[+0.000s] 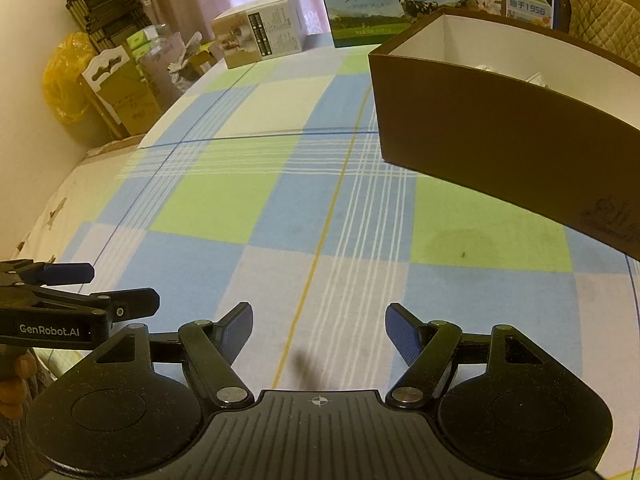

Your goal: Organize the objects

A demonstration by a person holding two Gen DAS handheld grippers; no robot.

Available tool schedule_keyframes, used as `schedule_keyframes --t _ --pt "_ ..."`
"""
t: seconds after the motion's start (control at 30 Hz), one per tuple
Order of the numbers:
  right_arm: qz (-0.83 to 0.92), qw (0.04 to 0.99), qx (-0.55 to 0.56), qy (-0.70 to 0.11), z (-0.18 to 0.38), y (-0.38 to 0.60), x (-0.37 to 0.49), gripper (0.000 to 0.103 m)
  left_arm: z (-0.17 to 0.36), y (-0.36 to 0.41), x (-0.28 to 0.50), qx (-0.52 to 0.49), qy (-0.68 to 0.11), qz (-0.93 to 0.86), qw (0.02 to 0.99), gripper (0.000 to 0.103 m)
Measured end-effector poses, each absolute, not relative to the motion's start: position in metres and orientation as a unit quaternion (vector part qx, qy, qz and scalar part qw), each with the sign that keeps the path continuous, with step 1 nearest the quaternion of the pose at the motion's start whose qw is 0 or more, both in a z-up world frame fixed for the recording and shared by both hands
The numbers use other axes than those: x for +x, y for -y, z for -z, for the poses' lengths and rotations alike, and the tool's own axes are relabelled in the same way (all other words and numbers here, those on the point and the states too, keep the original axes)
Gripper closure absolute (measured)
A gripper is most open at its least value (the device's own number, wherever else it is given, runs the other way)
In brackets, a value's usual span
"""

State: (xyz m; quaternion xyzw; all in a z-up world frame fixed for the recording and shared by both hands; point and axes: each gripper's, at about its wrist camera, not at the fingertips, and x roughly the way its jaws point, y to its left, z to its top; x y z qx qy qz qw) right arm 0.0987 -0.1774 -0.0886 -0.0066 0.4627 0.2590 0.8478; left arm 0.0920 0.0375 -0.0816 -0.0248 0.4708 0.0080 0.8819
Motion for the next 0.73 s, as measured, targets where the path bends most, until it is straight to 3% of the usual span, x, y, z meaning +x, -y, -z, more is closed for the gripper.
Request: schedule_keyframes --t 0.73 --pt "-0.259 0.846 -0.016 -0.466 0.0935 0.1754 0.0983 0.033 0.0826 -0.0372 0.0945 -0.022 -0.469 -0.003 0.883 0.001"
